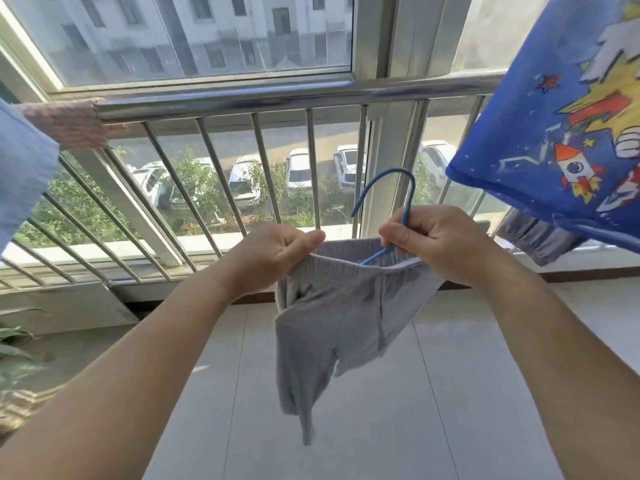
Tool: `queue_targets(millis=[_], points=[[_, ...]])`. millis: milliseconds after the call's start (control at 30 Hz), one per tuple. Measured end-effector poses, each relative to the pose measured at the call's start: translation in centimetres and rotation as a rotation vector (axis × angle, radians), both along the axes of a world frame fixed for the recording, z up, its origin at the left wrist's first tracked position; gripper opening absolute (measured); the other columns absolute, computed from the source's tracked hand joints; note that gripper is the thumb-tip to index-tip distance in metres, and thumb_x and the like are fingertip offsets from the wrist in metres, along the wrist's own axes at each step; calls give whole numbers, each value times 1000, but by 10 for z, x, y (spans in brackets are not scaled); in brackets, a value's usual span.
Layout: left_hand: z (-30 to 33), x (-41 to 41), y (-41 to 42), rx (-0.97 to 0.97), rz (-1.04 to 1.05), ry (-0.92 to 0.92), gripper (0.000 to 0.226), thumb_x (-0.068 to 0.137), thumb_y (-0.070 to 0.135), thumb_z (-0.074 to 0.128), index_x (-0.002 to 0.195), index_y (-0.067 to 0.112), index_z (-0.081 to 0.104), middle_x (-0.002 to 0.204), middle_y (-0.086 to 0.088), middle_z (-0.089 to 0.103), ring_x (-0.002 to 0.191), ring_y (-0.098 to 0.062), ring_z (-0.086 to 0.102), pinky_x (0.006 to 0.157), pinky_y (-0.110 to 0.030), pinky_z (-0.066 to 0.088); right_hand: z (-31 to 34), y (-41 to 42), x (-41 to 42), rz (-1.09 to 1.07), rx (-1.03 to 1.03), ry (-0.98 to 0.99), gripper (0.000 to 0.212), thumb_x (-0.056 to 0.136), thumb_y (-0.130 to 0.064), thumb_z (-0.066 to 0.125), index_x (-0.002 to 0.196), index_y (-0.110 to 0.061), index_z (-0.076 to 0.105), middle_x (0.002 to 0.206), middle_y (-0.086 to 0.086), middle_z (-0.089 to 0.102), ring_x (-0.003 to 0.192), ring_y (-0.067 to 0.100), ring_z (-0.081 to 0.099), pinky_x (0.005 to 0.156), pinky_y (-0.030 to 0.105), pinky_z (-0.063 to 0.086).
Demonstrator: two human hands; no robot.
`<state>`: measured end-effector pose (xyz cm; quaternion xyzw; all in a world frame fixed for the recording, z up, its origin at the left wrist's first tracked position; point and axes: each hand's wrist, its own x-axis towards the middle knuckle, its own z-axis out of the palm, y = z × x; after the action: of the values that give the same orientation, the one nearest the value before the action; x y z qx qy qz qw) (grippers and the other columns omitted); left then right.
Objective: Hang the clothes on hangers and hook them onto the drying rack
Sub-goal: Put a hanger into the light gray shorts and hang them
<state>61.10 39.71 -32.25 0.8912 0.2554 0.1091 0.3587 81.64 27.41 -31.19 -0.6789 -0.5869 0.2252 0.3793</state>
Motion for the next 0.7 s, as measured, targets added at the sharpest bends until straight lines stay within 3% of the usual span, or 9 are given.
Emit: queue_targets(millis=[100,200,267,333,433,600,700], points=[[0,2,-5,202,-98,20,61,79,60,25,56,8,48,53,2,42,47,-13,37,44,-19,32,-17,6,0,-73,-58,-164,20,88,-34,57,78,-21,68,68,2,63,67,15,56,65,28,40],[-1,6,-13,409,-170,131,52,82,60,25,58,19,45,58,8,42,52,-10,41,49,-18,32,-29,11,-9,-83,-123,-358,24,89,-40,54,87,-22,69,70,-6,58,75,14,54,74,31,40],[-3,8,-16,513,-203,204,42,86,55,41,62,20,45,63,8,44,58,-12,44,51,-18,30,-30,13,-14,-81,-123,-372,26,89,-41,54,86,-20,69,67,-8,56,75,15,53,77,34,42],[-5,7,-18,590,-232,239,32,86,46,52,64,23,44,67,8,45,63,-14,46,51,-18,28,-26,12,-12,-91,-57,-239,27,89,-39,55,82,-16,68,63,-5,60,69,19,57,74,36,46],[-5,4,-18,636,-237,257,28,84,45,56,66,23,49,72,6,48,67,-16,49,55,-23,32,-22,11,-11,-104,53,-91,27,89,-36,55,79,-15,68,70,5,68,71,23,64,73,41,51],[-1,2,-16,634,-237,308,31,83,45,58,66,20,51,73,5,49,68,-15,48,60,-26,37,-31,14,-19,-94,-124,-351,29,92,-41,49,86,-19,66,74,-3,62,80,20,60,71,32,39],[4,0,-12,602,-203,295,34,83,44,58,63,19,46,73,4,47,68,-15,46,59,-26,36,-36,19,-21,-76,-196,-562,31,95,-41,41,95,-19,63,92,1,65,92,24,59,70,31,35]])
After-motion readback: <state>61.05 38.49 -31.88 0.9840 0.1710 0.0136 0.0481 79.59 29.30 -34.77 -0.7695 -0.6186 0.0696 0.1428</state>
